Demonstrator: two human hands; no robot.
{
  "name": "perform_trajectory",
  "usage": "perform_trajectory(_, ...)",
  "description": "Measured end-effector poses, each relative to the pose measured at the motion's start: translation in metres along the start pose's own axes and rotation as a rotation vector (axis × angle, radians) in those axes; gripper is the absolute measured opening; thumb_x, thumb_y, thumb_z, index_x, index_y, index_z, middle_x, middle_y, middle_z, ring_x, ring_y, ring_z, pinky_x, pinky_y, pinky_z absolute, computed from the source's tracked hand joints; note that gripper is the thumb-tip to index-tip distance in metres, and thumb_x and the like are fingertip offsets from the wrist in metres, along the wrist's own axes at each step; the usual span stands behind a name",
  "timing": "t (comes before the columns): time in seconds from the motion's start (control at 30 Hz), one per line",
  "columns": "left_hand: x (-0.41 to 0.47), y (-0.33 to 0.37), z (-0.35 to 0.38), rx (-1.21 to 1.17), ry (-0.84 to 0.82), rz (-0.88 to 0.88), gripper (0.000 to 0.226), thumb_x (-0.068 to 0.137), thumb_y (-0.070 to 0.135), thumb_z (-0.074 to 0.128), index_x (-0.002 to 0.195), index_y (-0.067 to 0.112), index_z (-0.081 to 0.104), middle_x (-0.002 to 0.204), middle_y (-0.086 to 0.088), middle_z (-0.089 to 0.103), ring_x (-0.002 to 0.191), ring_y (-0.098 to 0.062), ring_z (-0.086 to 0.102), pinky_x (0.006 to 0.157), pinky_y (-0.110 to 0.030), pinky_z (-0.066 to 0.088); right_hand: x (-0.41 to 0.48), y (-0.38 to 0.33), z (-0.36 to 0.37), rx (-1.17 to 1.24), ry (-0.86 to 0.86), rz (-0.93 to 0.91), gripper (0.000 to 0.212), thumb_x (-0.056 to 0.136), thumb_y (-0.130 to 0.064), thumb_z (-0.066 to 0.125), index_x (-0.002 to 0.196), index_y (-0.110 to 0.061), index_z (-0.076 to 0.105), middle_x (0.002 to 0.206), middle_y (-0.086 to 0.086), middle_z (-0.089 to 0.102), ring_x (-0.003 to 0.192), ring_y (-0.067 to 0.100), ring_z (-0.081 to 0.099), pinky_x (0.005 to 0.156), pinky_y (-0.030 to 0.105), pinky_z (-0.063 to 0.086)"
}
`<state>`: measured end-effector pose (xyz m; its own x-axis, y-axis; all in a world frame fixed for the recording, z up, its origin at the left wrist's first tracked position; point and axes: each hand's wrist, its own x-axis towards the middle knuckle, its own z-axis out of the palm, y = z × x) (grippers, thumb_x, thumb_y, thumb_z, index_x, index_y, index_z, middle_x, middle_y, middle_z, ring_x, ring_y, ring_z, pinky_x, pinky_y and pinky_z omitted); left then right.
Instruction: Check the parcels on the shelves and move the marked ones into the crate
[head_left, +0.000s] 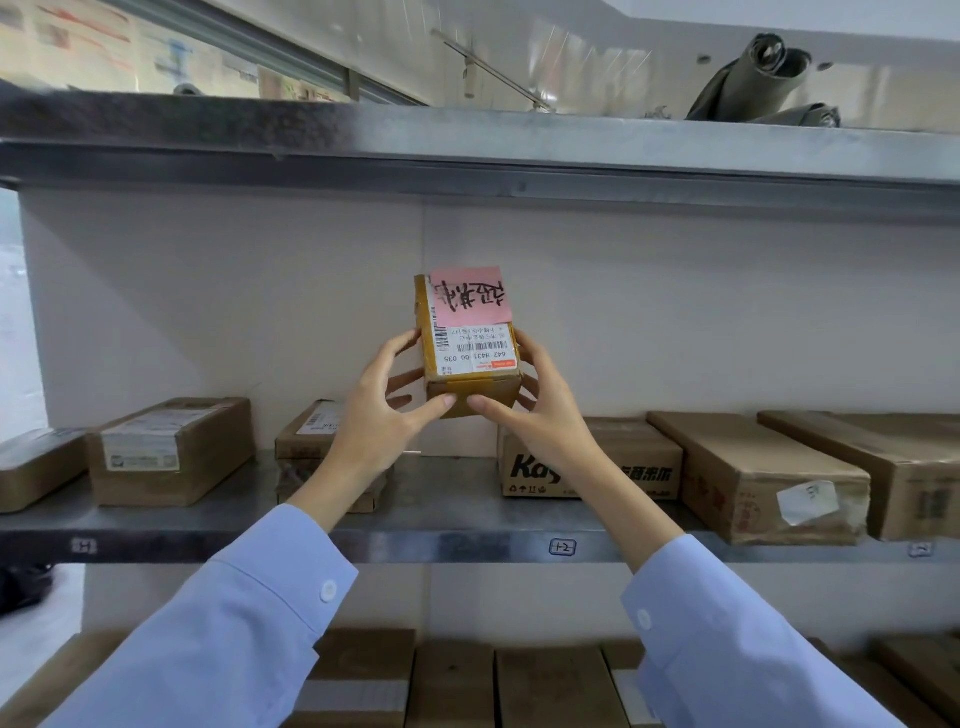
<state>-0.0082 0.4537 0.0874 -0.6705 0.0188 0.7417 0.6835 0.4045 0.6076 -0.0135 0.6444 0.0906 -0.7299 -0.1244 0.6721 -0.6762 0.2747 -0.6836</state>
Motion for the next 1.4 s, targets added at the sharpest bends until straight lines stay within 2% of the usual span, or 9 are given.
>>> perform_trajectory(0.07,-0.001,-0.002,-0.003,-0.015,-0.046,0.009,0.072,0.079,0.034,0.079,0.139,0.034,0.039,0.141,0.016,0.046,0.124,0.002,0.044,0.104,-0.038,0.046,-0.001,0.001,-0.004,0.027,0.006,0.022,0.082,0.078,-0.02,0.082,0.144,-0.032,0.035,0.132,-0.017,0.051,0.128,0.012,0.05,0.1,0.03,0.051)
perform_trajectory(0.17,-0.002,-0.005,-0.013,-0.045,-0.122,-0.013,0.073,0.069,0.053,0.074,0.134,0.042,0.042,0.14,0.017,0.049,0.13,-0.009,0.047,0.103,-0.044,0.048,-0.002,0.006,-0.012,0.007,-0.005,0.041,0.084,0.076,-0.024,0.083,0.145,-0.027,0.037,0.13,-0.017,0.053,0.126,0.01,0.051,0.093,0.021,0.051)
perform_trajectory(0.33,-0.001,-0.005,-0.023,-0.062,-0.166,-0.024,0.082,0.065,0.048,0.084,0.136,0.034,0.045,0.138,0.014,0.051,0.126,-0.009,0.05,0.097,-0.026,0.046,-0.007,0.01,-0.021,-0.018,-0.062,0.054,0.084,0.069,-0.042,0.08,0.142,-0.033,0.04,0.14,-0.009,0.052,0.127,0.01,0.052,0.098,0.027,0.051)
perform_trajectory(0.47,0.0,-0.004,-0.027,-0.11,-0.178,-0.04,0.078,0.062,0.038,0.082,0.132,0.037,0.047,0.134,0.021,0.051,0.114,0.002,0.056,0.088,-0.019,0.049,-0.011,0.011,-0.022,0.003,-0.083,0.047,0.08,0.074,-0.036,0.079,0.144,-0.03,0.04,0.139,-0.006,0.053,0.124,0.01,0.054,0.094,0.023,0.053)
perform_trajectory(0.73,-0.004,-0.008,-0.029,-0.126,-0.17,-0.067,0.069,0.064,0.04,0.081,0.127,0.04,0.051,0.13,0.022,0.056,0.116,0.001,0.057,0.102,-0.039,0.048,-0.017,0.007,-0.014,0.004,-0.104,0.064,0.092,0.065,-0.044,0.081,0.143,-0.031,0.035,0.139,-0.009,0.051,0.125,0.009,0.052,0.096,0.024,0.051)
perform_trajectory(0.87,-0.007,-0.008,-0.029,-0.11,-0.174,-0.06,0.069,0.065,0.04,0.081,0.128,0.035,0.052,0.131,0.017,0.057,0.117,-0.005,0.058,0.105,-0.045,0.047,-0.019,0.008,-0.013,0.0,-0.049,0.069,0.081,0.071,-0.032,0.084,0.138,-0.033,0.039,0.133,-0.009,0.054,0.118,0.008,0.056,0.086,0.02,0.053)
perform_trajectory(1.1,-0.004,-0.014,-0.032,-0.035,-0.134,-0.044,0.114,0.053,0.051,0.088,0.147,0.037,0.026,0.154,0.015,0.03,0.138,-0.01,0.037,0.109,-0.044,0.039,-0.026,0.005,-0.021,0.007,-0.151,0.067,0.082,0.067,-0.034,0.082,0.139,-0.032,0.043,0.133,-0.009,0.056,0.121,0.003,0.055,0.095,0.023,0.051)
perform_trajectory(1.23,-0.005,-0.016,-0.032,-0.028,-0.131,-0.029,0.113,0.054,0.041,0.087,0.149,0.027,0.028,0.152,0.008,0.036,0.137,-0.008,0.036,0.113,-0.036,0.035,-0.028,0.003,-0.02,-0.04,-0.179,0.057,0.096,0.06,-0.031,0.089,0.143,-0.025,0.04,0.132,-0.012,0.057,0.122,0.0,0.053,0.1,0.023,0.047)
perform_trajectory(1.4,-0.008,-0.016,-0.031,-0.058,-0.05,-0.01,0.098,0.055,0.036,0.086,0.141,0.021,0.042,0.14,0.003,0.047,0.126,-0.012,0.048,0.093,-0.012,0.046,-0.028,0.006,-0.019,-0.021,-0.058,0.035,0.093,0.053,-0.025,0.093,0.133,-0.029,0.047,0.129,-0.01,0.057,0.121,0.006,0.055,0.09,0.022,0.053)
